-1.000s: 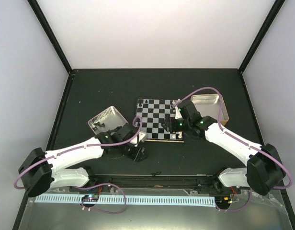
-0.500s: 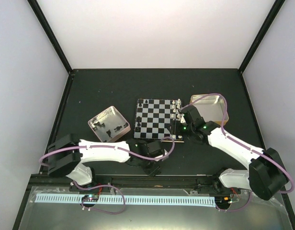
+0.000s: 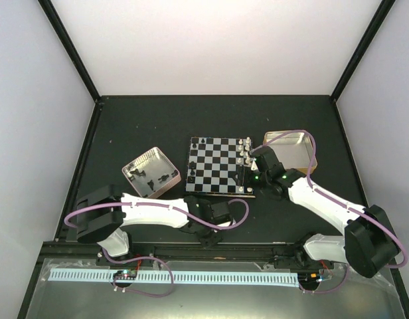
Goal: Set up the chess pieces on the board
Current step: Pick up the chess piece at the center of the board.
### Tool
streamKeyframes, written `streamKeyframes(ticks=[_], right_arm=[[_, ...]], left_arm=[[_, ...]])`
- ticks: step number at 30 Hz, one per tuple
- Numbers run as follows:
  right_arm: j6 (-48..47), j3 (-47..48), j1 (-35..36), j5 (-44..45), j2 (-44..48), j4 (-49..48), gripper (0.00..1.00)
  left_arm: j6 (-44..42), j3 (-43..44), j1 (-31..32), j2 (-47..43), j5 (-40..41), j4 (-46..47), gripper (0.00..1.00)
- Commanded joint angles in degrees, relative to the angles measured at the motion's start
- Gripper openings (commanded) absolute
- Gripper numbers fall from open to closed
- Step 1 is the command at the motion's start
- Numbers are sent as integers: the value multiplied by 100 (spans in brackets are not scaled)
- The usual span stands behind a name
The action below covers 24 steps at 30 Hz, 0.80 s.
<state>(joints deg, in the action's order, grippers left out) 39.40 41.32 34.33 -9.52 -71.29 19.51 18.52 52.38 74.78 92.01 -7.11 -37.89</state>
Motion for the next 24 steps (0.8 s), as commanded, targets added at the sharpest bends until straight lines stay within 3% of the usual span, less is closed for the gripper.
streamKeyframes(ticks=[1,16,24], right_arm=[[46,-45,-40,29,8,-166,55],[-11,104,-134,72,-4,-70,55],[45,133,-201,-22,-12,-111,55]], left_arm=[[-299,233,57,110,-164,-132,43],[-647,602,207,705,194,-513,29],[-711,455,207,609,327,-436,10]])
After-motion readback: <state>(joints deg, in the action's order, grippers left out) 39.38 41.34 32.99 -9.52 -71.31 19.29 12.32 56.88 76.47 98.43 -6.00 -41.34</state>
